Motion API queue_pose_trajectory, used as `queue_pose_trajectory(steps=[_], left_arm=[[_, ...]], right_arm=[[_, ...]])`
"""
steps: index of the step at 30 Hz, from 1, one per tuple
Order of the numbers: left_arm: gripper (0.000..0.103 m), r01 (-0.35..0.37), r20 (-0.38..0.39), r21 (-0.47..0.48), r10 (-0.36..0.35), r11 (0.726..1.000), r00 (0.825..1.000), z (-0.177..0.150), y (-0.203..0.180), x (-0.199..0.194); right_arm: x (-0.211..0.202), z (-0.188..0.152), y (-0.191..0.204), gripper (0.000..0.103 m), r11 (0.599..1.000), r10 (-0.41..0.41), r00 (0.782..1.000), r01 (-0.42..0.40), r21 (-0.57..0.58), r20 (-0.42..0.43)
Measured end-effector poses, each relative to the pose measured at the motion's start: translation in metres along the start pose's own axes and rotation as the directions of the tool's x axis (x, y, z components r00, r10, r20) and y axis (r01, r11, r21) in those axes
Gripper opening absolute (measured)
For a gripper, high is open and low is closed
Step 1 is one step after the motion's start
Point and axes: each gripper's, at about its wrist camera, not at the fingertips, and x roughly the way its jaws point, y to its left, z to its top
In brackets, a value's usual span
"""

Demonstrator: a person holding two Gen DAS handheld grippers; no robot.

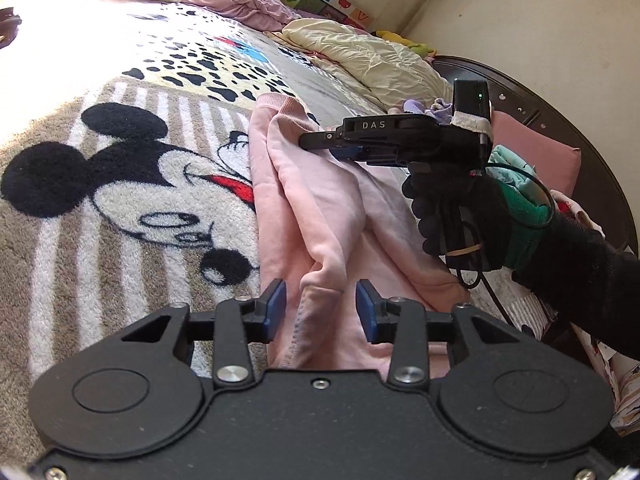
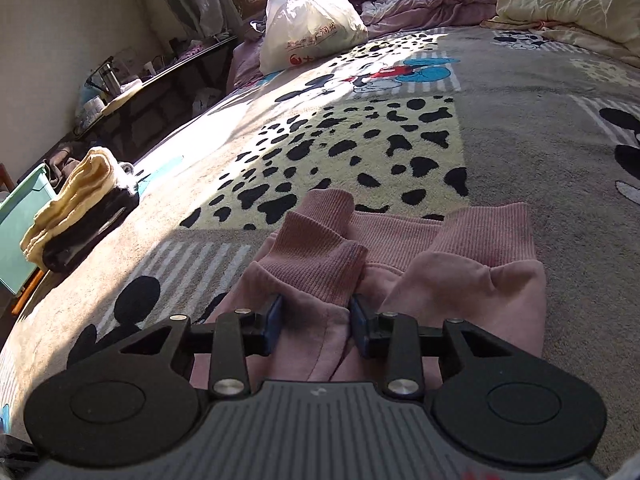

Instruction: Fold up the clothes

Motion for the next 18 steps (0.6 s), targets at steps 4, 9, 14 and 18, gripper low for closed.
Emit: queue_pose_trajectory(steps=[4,9,14,18], left_arm=[[0.036,0.025,-0.042,0.027,-0.024,0.999,0.999,-0.001,-0.003,0.005],[0.039,0.035,-0.058,0.03,-0.033,0.999,0.998,-0.002,-0.003,0.004],[0.042,-0.033,0.047,0.073,0.03,0.997,0.998,0.001,-0.006,-0.013],[0.035,-0.042,0.226,0.108,0.017,0.993,0.974,0.007,-0.013,-0.03]], right_arm=[[-0.013,-0.005,0.008,0.019,0.999,0.008,0.996,-0.003,-0.053,0.088],[-0.028,0.007,0.03,0.019,0.979,0.031,0.988,0.0,-0.202,0.151],[-0.009,0.004,0.017,0.036,0.987,-0.052,0.998,0.056,-0.151,0.032],[-0.047,-0.005,0.038,0.047,0.96,-0.047,0.984,0.092,-0.263,0.172]])
